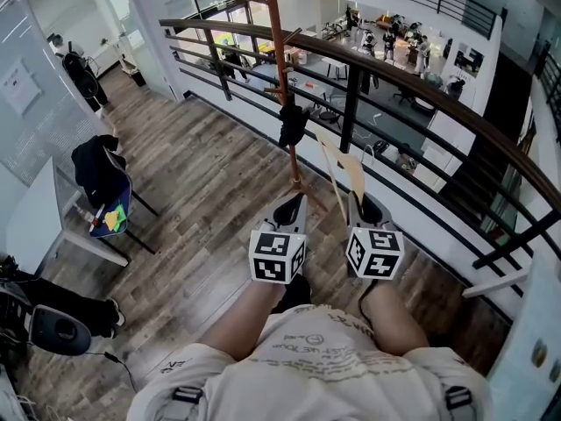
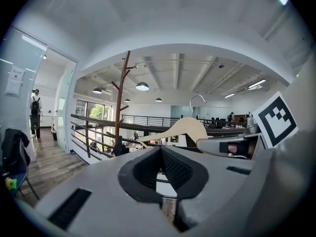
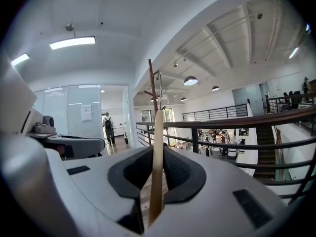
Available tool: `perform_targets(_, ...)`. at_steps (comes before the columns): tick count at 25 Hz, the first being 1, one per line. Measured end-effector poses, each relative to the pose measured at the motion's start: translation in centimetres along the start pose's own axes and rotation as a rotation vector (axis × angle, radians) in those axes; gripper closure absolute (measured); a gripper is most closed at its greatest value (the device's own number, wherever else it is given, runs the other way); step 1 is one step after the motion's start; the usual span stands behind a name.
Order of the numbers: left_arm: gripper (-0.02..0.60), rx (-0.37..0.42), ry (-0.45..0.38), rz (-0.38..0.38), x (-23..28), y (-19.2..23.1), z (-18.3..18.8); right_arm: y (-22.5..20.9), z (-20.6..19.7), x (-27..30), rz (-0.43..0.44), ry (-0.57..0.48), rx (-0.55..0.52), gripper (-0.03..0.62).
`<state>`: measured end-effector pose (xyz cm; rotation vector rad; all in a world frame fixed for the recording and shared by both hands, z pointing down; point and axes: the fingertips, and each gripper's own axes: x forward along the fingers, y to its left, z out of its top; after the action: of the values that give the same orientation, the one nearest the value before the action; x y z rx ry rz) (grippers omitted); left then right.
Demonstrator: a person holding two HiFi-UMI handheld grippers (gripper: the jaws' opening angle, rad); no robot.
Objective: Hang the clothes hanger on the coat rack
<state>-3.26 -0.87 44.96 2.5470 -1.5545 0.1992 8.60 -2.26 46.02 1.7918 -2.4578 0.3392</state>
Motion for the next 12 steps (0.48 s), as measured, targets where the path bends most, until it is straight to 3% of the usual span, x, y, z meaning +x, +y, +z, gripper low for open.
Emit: perform_targets(12,0.578,-0.024,-0.008,-0.004,6.5,4.8,1.1,-1.4,1.7,7.7,-0.015,0.001,-0.025,0.543)
